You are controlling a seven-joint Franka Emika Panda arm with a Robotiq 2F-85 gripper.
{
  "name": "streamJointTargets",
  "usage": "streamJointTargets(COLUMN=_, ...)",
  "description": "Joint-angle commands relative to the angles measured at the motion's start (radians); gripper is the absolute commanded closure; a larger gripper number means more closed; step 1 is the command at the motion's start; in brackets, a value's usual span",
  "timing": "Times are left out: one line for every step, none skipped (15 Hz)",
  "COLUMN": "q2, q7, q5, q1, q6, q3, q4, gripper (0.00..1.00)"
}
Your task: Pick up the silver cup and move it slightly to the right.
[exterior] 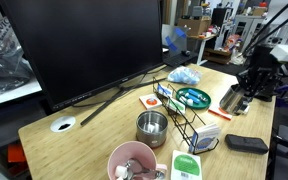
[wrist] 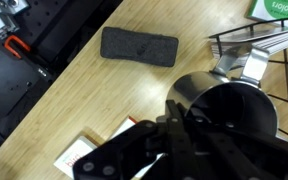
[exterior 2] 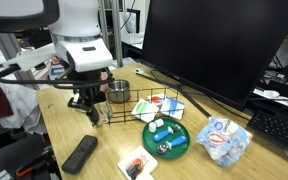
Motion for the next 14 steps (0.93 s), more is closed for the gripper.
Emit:
streamJointTargets(q2=0.111, q7=0.145, q5=0.006, q1=-0.021, q6=0.095, q3=0.019, q4=0.019, gripper=0.99)
streamJointTargets(q2=0.141, q7=0.184, q5=-0.002, q1=-0.021, q6=0.124, q3=0.016, q4=0.023, gripper=0.99)
streamJointTargets(q2=0.175, q7=0.216, q5=0.001, q1=-0.018, q6=0.150, q3=0.007, q4=0.033, gripper=0.99)
streamJointTargets(q2=0.206, q7=0.243, q5=-0.001, q1=-0.015, q6=0.169, q3=0.001, q4=0.044, gripper=0.99)
streamJointTargets(q2=0.235, q7=0.255, q5=0.005, q1=-0.007, q6=0.182, q3=-0.009, q4=0.057, gripper=0.99)
streamJointTargets(q2=0.263, q7=0.222, q5=0.037, q1=0.015, q6=0.198, q3=-0.026, q4=0.072, gripper=0.99)
streamJointTargets(q2=0.216, q7=0.234, q5=0.000, q1=0.012, q6=0.183, q3=-0.021, q4=0.033, gripper=0.96)
streamJointTargets(q2=0.240, q7=0.234, q5=0.008, q1=0.015, q6=0.191, q3=-0.025, q4=0.047, gripper=0.96)
streamJointTargets(q2=0.256, q7=0.234, q5=0.010, q1=0.017, q6=0.193, q3=-0.028, q4=0.058, gripper=0.96)
streamJointTargets(q2=0.264, q7=0.234, q5=0.011, q1=0.018, q6=0.193, q3=-0.030, q4=0.063, gripper=0.96)
streamJointTargets(q2=0.265, q7=0.234, q5=0.011, q1=0.019, q6=0.193, q3=-0.030, q4=0.065, gripper=0.96)
streamJointTargets(q2=0.265, q7=0.234, q5=0.011, q1=0.019, q6=0.193, q3=-0.030, q4=0.065, gripper=0.96)
streamJointTargets(q2=0.265, q7=0.234, q5=0.011, q1=0.019, q6=0.193, q3=-0.030, q4=0.065, gripper=0.96)
streamJointTargets(q2=0.265, q7=0.234, q5=0.012, q1=0.019, q6=0.193, q3=-0.030, q4=0.066, gripper=0.99)
